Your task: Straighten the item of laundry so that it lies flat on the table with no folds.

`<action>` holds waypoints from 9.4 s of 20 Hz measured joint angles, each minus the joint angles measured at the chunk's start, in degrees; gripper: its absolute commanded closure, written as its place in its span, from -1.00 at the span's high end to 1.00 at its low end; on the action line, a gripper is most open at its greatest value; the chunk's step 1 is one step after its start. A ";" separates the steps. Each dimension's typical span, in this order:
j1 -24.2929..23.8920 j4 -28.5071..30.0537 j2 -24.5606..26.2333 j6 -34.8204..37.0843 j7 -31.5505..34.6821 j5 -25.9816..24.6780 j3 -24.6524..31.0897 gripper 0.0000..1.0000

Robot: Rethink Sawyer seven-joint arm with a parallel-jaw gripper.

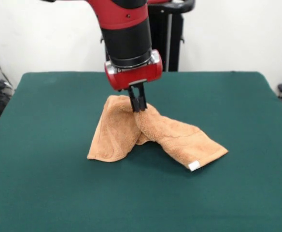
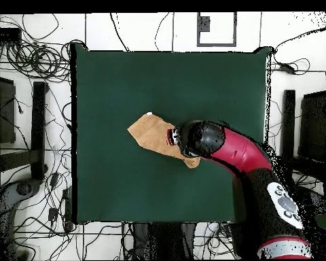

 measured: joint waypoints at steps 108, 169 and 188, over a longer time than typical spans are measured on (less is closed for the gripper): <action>-14.61 -16.40 14.05 23.28 0.00 -15.58 24.82 1.00; -15.75 -13.85 19.70 7.85 0.00 -15.93 28.50 -1.00; -13.02 -13.60 13.80 7.87 0.00 -16.10 26.85 -1.00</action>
